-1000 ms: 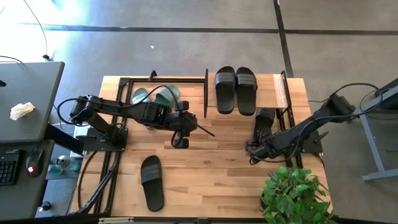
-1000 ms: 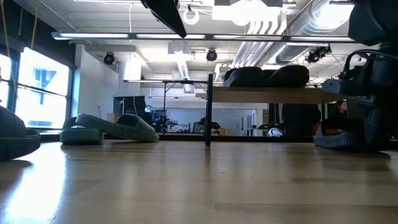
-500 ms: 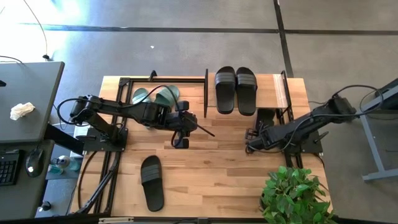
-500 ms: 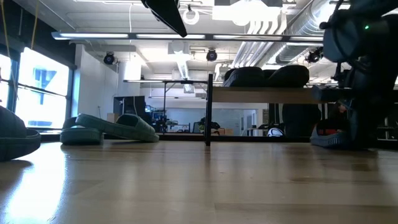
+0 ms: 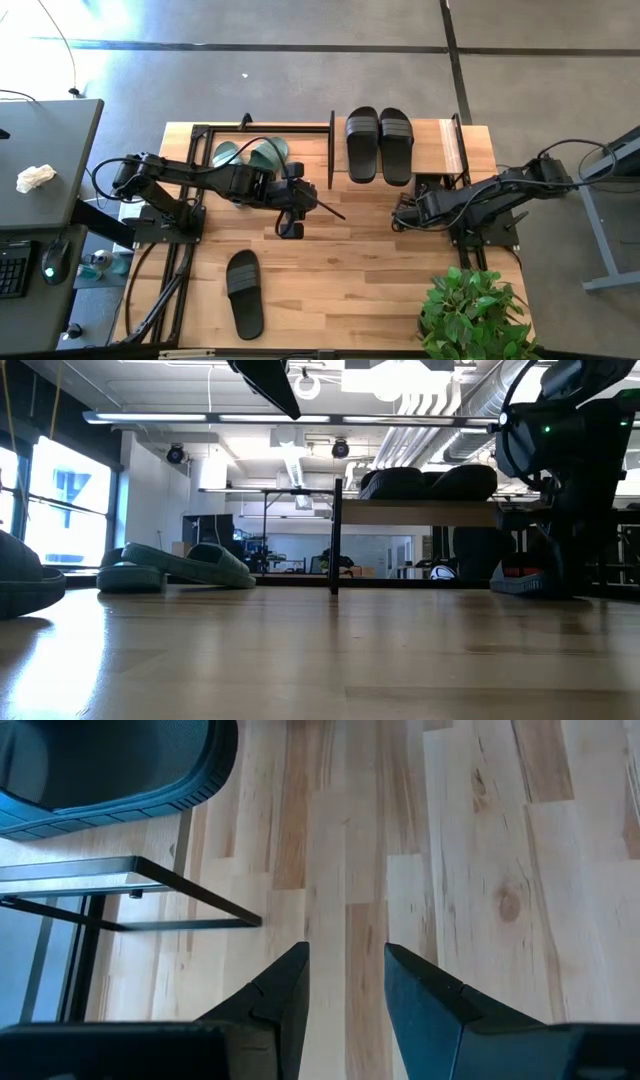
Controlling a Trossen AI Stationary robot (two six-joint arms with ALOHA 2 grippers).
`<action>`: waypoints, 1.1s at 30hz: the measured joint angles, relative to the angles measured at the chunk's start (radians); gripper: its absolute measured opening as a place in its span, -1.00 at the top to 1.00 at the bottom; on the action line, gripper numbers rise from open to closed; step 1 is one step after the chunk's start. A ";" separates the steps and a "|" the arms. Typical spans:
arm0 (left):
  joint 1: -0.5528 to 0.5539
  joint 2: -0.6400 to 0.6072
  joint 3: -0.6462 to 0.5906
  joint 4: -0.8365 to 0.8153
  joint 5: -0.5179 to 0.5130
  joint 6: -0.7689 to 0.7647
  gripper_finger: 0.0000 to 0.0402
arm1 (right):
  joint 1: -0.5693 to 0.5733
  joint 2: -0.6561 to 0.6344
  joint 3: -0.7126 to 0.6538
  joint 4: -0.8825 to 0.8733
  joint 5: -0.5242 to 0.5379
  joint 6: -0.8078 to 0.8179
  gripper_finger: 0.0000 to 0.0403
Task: Pick and place slides into the shelf
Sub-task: Put the black slipper under the shelf
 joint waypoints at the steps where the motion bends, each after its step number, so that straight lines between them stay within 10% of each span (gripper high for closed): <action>1: 0.000 0.000 0.000 0.000 0.000 0.000 0.43 | -0.007 0.000 0.000 -0.011 -0.003 0.000 1.00; 33: 0.000 0.000 0.000 -0.011 0.000 -0.008 0.43 | -0.052 -0.001 -0.001 -0.065 -0.102 -0.007 1.00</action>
